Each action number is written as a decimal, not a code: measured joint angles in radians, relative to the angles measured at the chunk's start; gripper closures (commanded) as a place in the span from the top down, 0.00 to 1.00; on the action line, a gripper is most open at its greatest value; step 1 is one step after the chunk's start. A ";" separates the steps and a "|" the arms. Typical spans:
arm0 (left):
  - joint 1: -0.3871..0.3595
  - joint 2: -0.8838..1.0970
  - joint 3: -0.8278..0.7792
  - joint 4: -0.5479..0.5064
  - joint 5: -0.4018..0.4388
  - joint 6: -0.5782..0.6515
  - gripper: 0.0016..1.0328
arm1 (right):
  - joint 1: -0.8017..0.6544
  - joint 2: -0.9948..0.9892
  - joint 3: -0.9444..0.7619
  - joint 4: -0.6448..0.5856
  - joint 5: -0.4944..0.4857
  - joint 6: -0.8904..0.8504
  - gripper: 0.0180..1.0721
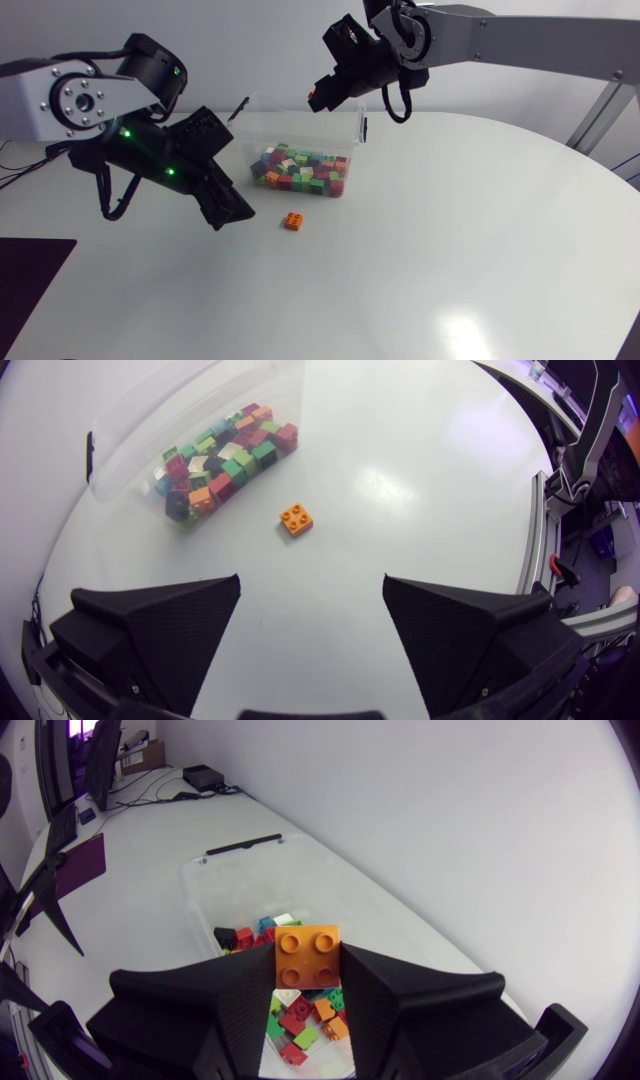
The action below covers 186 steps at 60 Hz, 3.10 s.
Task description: Place the duplo bricks in the container
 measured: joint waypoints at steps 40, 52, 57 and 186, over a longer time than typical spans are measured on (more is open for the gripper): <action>-0.174 0.173 -0.142 0.261 -0.214 -0.188 0.96 | 0.001 0.022 -0.034 0.246 0.159 0.090 0.96; -0.188 0.304 -0.040 0.282 -0.288 -0.304 0.96 | 0.000 -0.132 -0.155 0.251 0.180 0.104 0.96; -0.191 0.359 0.013 0.282 -0.299 -0.356 0.96 | 0.000 -0.211 -0.214 0.251 0.192 0.105 0.96; -0.105 0.278 0.506 0.138 -0.358 -0.572 0.26 | -0.343 -1.178 -1.131 0.193 0.286 0.125 0.95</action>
